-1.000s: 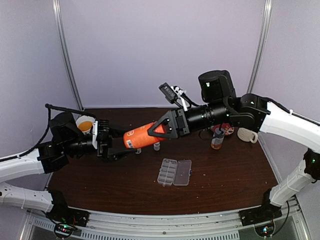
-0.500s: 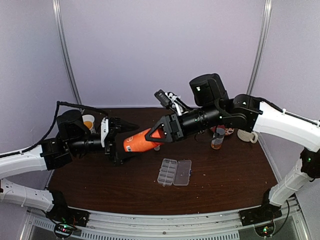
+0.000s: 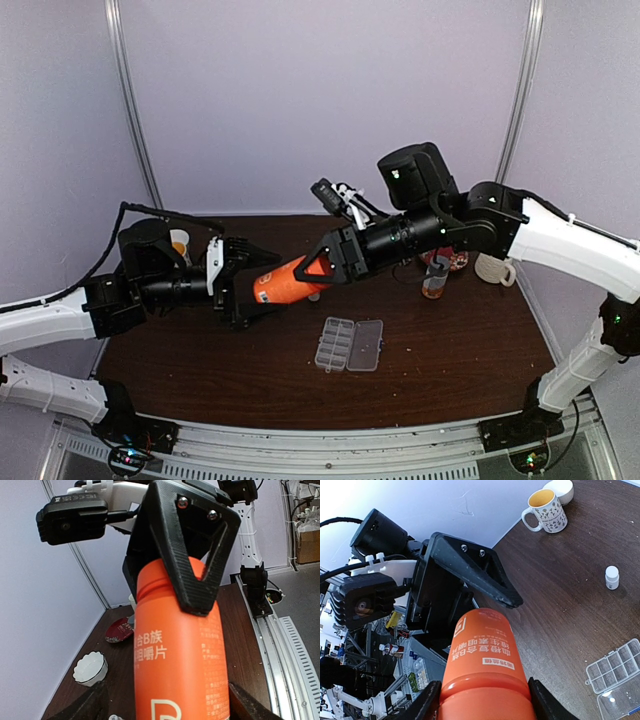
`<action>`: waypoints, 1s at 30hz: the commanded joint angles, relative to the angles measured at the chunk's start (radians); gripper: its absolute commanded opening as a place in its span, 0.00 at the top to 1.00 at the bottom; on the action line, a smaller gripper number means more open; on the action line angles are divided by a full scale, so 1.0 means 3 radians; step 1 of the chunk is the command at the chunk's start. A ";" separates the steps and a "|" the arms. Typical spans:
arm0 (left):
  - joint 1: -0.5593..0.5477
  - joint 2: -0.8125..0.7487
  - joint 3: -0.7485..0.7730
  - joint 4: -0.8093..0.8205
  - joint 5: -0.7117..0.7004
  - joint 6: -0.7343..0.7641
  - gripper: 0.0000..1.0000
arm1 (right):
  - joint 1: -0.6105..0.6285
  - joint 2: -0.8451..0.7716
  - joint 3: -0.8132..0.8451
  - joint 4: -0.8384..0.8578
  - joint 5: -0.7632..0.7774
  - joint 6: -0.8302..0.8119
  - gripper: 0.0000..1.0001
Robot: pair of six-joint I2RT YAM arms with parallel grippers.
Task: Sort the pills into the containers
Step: Unscrew the lid of the pill bottle.
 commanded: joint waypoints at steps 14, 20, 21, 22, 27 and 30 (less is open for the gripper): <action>-0.0006 0.0052 0.0146 0.0007 0.0080 0.0046 0.49 | 0.0018 0.0006 0.0104 -0.0016 0.0054 -0.0042 0.60; -0.0007 0.0053 0.0151 0.0016 0.0048 -0.0040 0.46 | 0.0018 -0.0021 0.0062 0.0066 0.0029 -0.0018 0.60; -0.0007 0.0051 0.0133 0.0039 0.0049 -0.0048 0.37 | 0.0018 -0.0022 0.0059 0.0079 0.0028 -0.0004 0.60; -0.0004 0.0040 0.0113 0.0060 0.0051 -0.0047 0.31 | 0.0021 -0.0022 0.0059 0.0091 0.0024 0.0005 0.60; -0.0012 -0.0016 0.0054 0.0103 0.0033 -0.0045 0.22 | 0.0018 -0.0024 0.0062 0.0093 0.0028 0.0006 0.60; -0.0010 -0.0025 0.0050 0.0083 0.0040 -0.0038 0.22 | 0.0017 -0.0031 0.0064 0.0092 0.0023 0.0017 0.61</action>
